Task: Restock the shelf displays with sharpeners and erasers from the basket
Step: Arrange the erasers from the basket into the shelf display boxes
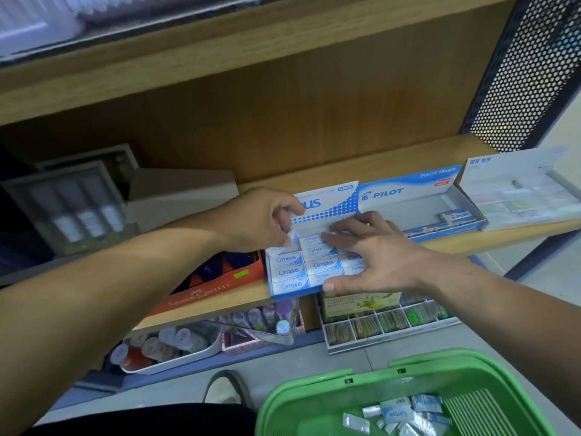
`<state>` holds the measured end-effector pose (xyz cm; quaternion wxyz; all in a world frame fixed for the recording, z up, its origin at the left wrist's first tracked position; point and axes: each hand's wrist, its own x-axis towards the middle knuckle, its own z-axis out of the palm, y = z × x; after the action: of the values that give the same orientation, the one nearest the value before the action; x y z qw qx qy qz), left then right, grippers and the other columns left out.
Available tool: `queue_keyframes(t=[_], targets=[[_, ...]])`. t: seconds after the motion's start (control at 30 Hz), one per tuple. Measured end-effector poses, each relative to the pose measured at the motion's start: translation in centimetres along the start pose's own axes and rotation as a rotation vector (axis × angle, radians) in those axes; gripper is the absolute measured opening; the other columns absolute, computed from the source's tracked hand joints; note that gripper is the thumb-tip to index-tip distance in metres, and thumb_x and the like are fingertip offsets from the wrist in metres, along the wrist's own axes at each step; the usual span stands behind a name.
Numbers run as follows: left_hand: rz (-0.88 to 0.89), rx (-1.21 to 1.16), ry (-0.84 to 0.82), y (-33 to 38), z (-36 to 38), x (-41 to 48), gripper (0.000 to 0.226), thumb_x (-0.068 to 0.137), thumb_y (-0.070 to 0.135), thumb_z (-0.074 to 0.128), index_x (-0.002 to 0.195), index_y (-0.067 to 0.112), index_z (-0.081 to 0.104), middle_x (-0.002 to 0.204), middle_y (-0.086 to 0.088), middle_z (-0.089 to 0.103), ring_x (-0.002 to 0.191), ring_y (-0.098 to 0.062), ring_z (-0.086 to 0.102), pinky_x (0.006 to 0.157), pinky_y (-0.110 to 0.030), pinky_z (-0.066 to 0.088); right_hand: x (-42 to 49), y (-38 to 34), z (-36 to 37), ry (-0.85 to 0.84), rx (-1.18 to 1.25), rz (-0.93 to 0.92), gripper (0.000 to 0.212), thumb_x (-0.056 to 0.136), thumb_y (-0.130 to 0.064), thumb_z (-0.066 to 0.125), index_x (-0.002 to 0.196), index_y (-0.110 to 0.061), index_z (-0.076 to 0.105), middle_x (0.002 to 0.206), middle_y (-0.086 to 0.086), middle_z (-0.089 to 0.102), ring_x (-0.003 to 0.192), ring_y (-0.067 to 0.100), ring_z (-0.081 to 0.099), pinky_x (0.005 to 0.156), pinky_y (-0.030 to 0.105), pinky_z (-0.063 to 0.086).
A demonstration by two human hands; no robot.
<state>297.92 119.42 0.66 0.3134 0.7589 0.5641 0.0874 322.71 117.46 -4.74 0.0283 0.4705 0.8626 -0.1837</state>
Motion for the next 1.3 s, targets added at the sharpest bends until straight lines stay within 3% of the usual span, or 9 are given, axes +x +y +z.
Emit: queue_keyframes(t=[0.13, 0.3, 0.4, 0.5, 0.67, 0.77, 0.97, 1.13, 1.3], targets=[[0.032, 0.206, -0.001, -0.3, 0.5, 0.8, 0.022, 0.079, 0.014, 0.086, 0.098, 0.019, 0.077, 0.09, 0.009, 0.075, 0.083, -0.003, 0.07, 0.081, -0.033, 0.059, 0.4, 1.0, -0.3, 0.0, 0.079, -0.002, 0.107, 0.059, -0.098, 0.044, 0.152, -0.045, 0.04, 0.154, -0.031, 0.033, 0.142, 0.007, 0.015, 0.122, 0.043, 0.021], [0.101, 0.343, -0.016, -1.1, 1.1, 1.8, 0.016, 0.086, 0.016, 0.073, 0.095, 0.028, 0.079, 0.09, 0.017, 0.074, 0.084, 0.002, 0.065, 0.076, -0.03, 0.054, 0.6, 1.7, 0.2, 0.035, 0.087, -0.029, 0.124, 0.047, -0.11, 0.028, 0.151, -0.044, 0.042, 0.152, -0.032, 0.036, 0.141, 0.006, 0.016, 0.121, 0.044, 0.022], [0.118, 0.405, -0.02, -1.2, 1.2, 2.0, 0.02, 0.089, 0.015, 0.068, 0.099, 0.028, 0.08, 0.095, 0.016, 0.073, 0.088, -0.001, 0.061, 0.079, -0.029, 0.053, 0.7, 1.8, 0.2, 0.032, 0.088, -0.031, 0.118, 0.05, -0.105, 0.036, 0.15, -0.044, 0.044, 0.151, -0.031, 0.037, 0.14, 0.006, 0.017, 0.12, 0.043, 0.022], [0.132, 0.443, -0.019, -0.9, 1.6, 1.9, 0.023, 0.088, 0.012, 0.063, 0.083, 0.034, 0.068, 0.082, 0.013, 0.064, 0.079, -0.007, 0.056, 0.083, -0.039, 0.056, 0.8, 1.8, 0.1, 0.045, 0.101, -0.032, 0.109, 0.055, -0.098, 0.039, 0.148, -0.043, 0.047, 0.149, -0.031, 0.04, 0.138, 0.006, 0.019, 0.119, 0.042, 0.024], [0.047, 0.342, -0.064, -0.2, 1.3, 1.1, 0.035, 0.091, 0.025, 0.077, 0.125, 0.022, 0.07, 0.113, 0.009, 0.074, 0.099, -0.005, 0.067, 0.092, -0.032, 0.055, -0.3, 1.0, 0.6, 0.164, 0.099, -0.009, 0.102, 0.06, -0.095, 0.048, 0.144, -0.036, 0.055, 0.149, -0.023, 0.048, 0.139, 0.009, 0.033, 0.116, 0.042, 0.035], [0.062, 0.363, -0.084, 1.1, 0.6, -0.2, 0.038, 0.091, 0.037, 0.075, 0.127, 0.026, 0.068, 0.117, 0.012, 0.069, 0.105, -0.006, 0.065, 0.093, -0.03, 0.054, -2.3, -0.1, -0.3, 0.216, 0.101, 0.037, 0.094, 0.066, -0.083, 0.067, 0.144, -0.034, 0.053, 0.149, -0.017, 0.049, 0.136, 0.01, 0.045, 0.113, 0.036, 0.039], [0.136, 0.41, -0.07, 7.0, 1.1, -4.9, 0.041, 0.093, 0.039, 0.071, 0.131, 0.027, 0.064, 0.113, 0.012, 0.07, 0.101, -0.009, 0.066, 0.091, -0.03, 0.053, -9.2, -1.1, -0.9, 0.301, 0.168, 0.107, 0.099, 0.055, -0.096, 0.056, 0.135, -0.039, 0.059, 0.124, -0.021, 0.06, 0.111, 0.005, 0.06, 0.096, 0.036, 0.051], [0.217, 0.317, -0.214, 10.7, 6.7, -8.9, 0.041, 0.09, 0.036, 0.075, 0.128, 0.023, 0.067, 0.104, 0.01, 0.075, 0.091, -0.009, 0.069, 0.082, -0.024, 0.053, -17.8, -1.0, 1.5, -0.021, 0.059, 0.214, 0.089, 0.062, -0.092, 0.058, 0.137, -0.044, 0.05, 0.11, -0.023, 0.064, 0.092, 0.001, 0.06, 0.091, 0.032, 0.053], [0.225, 0.295, -0.527, 10.4, 17.1, -11.0, 0.048, 0.091, 0.037, 0.075, 0.133, 0.018, 0.064, 0.116, 0.001, 0.073, 0.099, -0.016, 0.067, 0.082, -0.024, 0.051, -21.4, -0.7, 7.3, -0.472, -0.043, 0.256, 0.088, 0.081, -0.07, 0.069, 0.153, -0.031, 0.037, 0.14, -0.005, 0.06, 0.124, 0.019, 0.059, 0.102, 0.035, 0.048]])
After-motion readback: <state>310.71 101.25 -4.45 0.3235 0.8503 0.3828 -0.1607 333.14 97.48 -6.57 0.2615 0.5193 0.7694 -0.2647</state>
